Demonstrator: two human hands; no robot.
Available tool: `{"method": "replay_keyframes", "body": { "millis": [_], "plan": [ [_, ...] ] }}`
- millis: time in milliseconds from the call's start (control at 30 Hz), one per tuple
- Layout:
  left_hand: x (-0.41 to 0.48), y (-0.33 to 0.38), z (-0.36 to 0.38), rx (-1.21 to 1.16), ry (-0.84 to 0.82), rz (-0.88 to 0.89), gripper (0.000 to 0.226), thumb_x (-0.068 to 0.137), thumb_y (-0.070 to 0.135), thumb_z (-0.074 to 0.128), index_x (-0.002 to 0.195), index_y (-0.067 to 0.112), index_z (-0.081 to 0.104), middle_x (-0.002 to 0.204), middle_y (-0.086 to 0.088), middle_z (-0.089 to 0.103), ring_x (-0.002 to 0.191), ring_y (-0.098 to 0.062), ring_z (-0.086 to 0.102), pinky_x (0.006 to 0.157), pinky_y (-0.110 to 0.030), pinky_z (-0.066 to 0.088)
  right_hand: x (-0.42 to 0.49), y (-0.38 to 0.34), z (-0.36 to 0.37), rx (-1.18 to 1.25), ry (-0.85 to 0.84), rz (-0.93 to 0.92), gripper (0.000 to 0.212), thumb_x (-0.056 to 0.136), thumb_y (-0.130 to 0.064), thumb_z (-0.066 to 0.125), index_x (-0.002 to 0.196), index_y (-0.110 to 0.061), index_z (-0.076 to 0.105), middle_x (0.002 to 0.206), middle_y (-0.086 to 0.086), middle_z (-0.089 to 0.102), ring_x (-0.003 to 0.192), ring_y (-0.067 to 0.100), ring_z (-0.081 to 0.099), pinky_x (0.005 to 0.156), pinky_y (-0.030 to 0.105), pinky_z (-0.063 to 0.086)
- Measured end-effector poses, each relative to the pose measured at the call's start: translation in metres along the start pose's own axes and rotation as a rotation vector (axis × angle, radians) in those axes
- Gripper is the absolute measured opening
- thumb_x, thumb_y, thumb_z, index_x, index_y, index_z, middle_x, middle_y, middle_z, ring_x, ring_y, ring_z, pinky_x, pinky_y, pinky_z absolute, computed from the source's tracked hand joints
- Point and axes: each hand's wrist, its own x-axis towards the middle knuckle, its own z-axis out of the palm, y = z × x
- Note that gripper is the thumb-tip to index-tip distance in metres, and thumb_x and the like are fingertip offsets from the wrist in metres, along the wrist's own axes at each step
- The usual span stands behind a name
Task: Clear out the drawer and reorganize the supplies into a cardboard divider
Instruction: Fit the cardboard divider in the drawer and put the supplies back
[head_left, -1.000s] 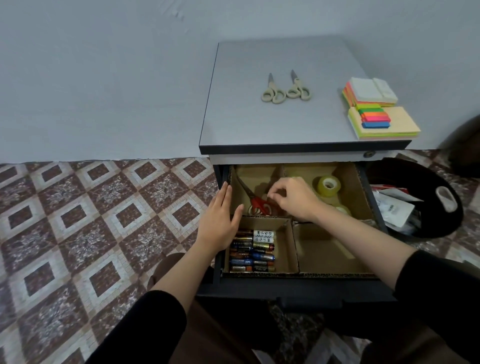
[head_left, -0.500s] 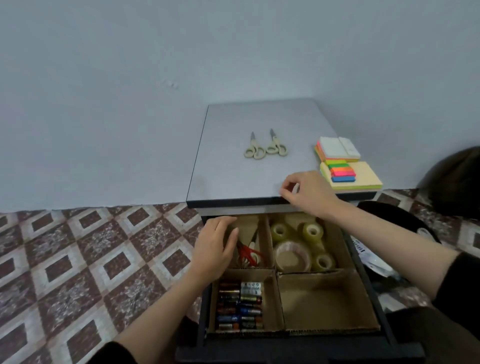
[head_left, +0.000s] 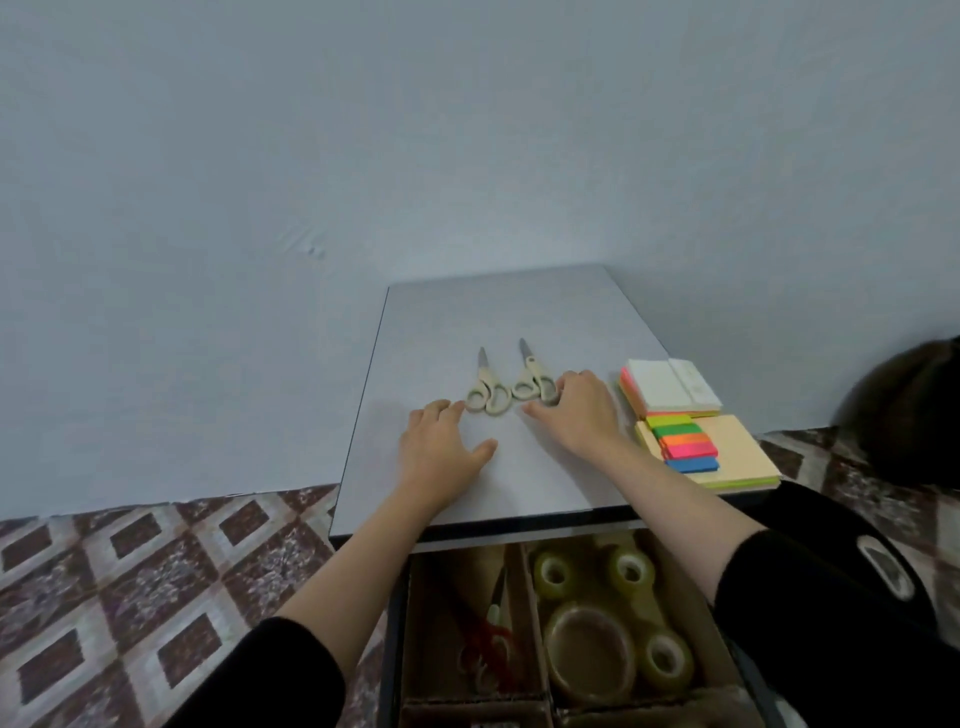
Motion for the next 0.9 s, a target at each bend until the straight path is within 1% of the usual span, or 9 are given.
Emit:
{"method": "replay_keyframes", "body": {
  "millis": [100,200,300,367,433,500,700,833,900],
  "plan": [
    [0.015,0.006,0.009,0.052,-0.028,0.057,0.057,0.091,0.046,0.047,0.143,0.029,0.033,0.153,-0.001,0.022,0.139,-0.021,0.017,0.11,-0.037,0.02,0.012,-0.002,0.004,-0.002,-0.003,-0.037,0.046,0.087,-0.048,0.059,0.121,-0.018,0.06,0.119,0.009,0.053,0.11,0.03,0.052,0.081,0.033,0.041],
    [0.026,0.003,0.015,0.093,-0.043,0.074,0.053,0.093,0.047,0.041,0.143,0.032,0.033,0.156,0.002,0.017,0.142,-0.021,0.013,0.114,-0.037,0.014,0.019,-0.001,0.008,-0.017,-0.004,-0.087,0.039,0.088,-0.049,0.056,0.116,-0.023,0.066,0.125,0.003,0.052,0.113,0.026,0.051,0.082,0.031,0.041],
    [0.032,-0.003,0.018,0.067,-0.009,0.089,0.055,0.091,0.05,0.046,0.141,0.026,0.039,0.153,0.002,0.026,0.142,-0.02,0.018,0.116,-0.035,0.012,0.023,0.002,0.01,-0.01,0.036,-0.083,0.046,0.082,-0.055,0.06,0.11,-0.02,0.069,0.118,0.002,0.058,0.108,0.025,0.053,0.075,0.03,0.04],
    [0.035,-0.003,0.016,-0.001,0.045,0.092,0.053,0.088,0.048,0.055,0.132,0.019,0.051,0.144,-0.001,0.042,0.136,-0.02,0.031,0.111,-0.031,0.02,0.025,0.001,0.012,-0.003,0.063,-0.067,0.046,0.077,-0.056,0.066,0.103,-0.018,0.07,0.111,0.002,0.06,0.103,0.025,0.054,0.07,0.029,0.039],
    [0.038,0.0,0.014,-0.054,0.119,0.082,0.043,0.084,0.044,0.063,0.114,0.012,0.062,0.122,-0.003,0.059,0.115,-0.021,0.05,0.092,-0.026,0.033,0.027,-0.001,0.014,-0.017,0.079,-0.05,0.043,0.074,-0.053,0.07,0.1,-0.018,0.068,0.107,0.002,0.059,0.101,0.024,0.054,0.068,0.028,0.036],
    [0.04,0.002,0.012,-0.07,0.153,0.038,0.037,0.082,0.041,0.066,0.101,0.01,0.063,0.105,-0.003,0.063,0.097,-0.023,0.057,0.075,-0.026,0.035,0.028,-0.002,0.016,-0.029,0.082,-0.024,0.04,0.076,-0.047,0.071,0.103,-0.018,0.066,0.109,0.004,0.058,0.102,0.025,0.053,0.069,0.027,0.035],
    [0.047,0.006,0.0,-0.099,0.079,-0.058,0.051,0.076,0.04,0.072,0.119,0.017,0.057,0.113,-0.008,0.063,0.107,-0.026,0.056,0.084,-0.032,0.041,0.024,-0.008,0.008,-0.071,0.057,0.013,0.038,0.078,-0.038,0.071,0.105,-0.014,0.058,0.111,0.01,0.054,0.103,0.029,0.051,0.069,0.028,0.033],
    [0.044,0.009,-0.015,-0.037,-0.075,-0.134,0.038,0.069,0.04,0.078,0.081,0.014,0.052,0.082,-0.004,0.056,0.082,-0.021,0.053,0.064,-0.029,0.041,0.015,-0.013,-0.001,-0.132,-0.024,0.078,0.051,0.073,-0.039,0.073,0.109,-0.007,0.057,0.117,0.012,0.052,0.108,0.031,0.05,0.07,0.029,0.037],
    [0.033,0.009,-0.02,-0.032,-0.144,-0.181,0.049,0.067,0.039,0.079,0.06,0.014,0.039,0.061,0.002,0.039,0.06,-0.015,0.042,0.047,-0.024,0.029,0.007,-0.016,-0.009,-0.19,-0.099,0.077,0.054,0.071,-0.042,0.074,0.107,-0.006,0.058,0.116,0.013,0.055,0.108,0.03,0.053,0.071,0.029,0.04]
  ]
}}
